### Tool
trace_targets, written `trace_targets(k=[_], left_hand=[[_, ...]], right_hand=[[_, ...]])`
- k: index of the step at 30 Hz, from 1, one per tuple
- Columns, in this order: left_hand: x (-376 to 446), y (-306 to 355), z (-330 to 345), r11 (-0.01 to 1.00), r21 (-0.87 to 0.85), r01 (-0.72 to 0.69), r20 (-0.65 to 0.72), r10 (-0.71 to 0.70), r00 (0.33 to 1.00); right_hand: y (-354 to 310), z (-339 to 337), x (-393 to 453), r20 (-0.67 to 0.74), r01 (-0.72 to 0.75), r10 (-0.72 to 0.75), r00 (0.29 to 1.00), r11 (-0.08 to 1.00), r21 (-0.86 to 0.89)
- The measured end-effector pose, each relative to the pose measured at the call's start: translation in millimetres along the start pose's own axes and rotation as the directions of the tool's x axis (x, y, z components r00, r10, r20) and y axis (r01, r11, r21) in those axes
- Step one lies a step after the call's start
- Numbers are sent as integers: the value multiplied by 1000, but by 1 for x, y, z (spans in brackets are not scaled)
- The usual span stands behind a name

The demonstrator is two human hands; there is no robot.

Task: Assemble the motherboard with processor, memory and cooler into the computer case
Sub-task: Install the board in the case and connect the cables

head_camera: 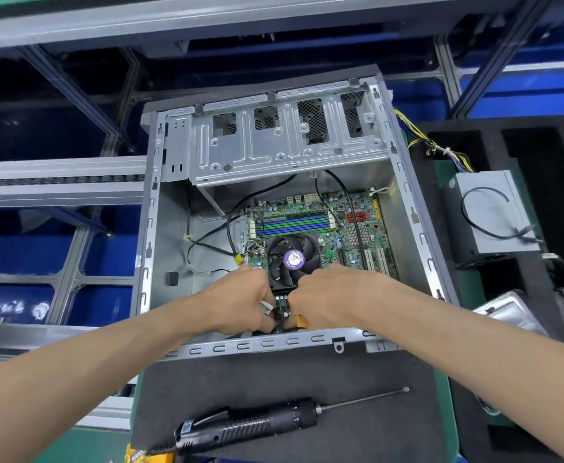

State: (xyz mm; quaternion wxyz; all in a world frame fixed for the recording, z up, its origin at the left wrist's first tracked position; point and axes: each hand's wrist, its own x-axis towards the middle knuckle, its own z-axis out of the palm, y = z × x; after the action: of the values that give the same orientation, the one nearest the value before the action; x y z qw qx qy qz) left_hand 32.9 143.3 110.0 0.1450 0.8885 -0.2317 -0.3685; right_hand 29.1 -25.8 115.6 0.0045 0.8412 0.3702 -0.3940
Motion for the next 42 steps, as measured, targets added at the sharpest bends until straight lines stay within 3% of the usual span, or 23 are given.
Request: trace_targets(k=[10,29,42], left_hand=[[0,1,0,1000,19,5,-32,-4,999],[5,-4,3,999,22,40,34,-41,999],[9,-8,2,996,-56,64,97,-58,994]], right_hand=[[0,-2,0,18,8,-8,1000,1000,-19],[-1,-1,0,-10,-9,9,1000,1000,0],[-1,-9,-6,-15,111,-112,994,993,-35]])
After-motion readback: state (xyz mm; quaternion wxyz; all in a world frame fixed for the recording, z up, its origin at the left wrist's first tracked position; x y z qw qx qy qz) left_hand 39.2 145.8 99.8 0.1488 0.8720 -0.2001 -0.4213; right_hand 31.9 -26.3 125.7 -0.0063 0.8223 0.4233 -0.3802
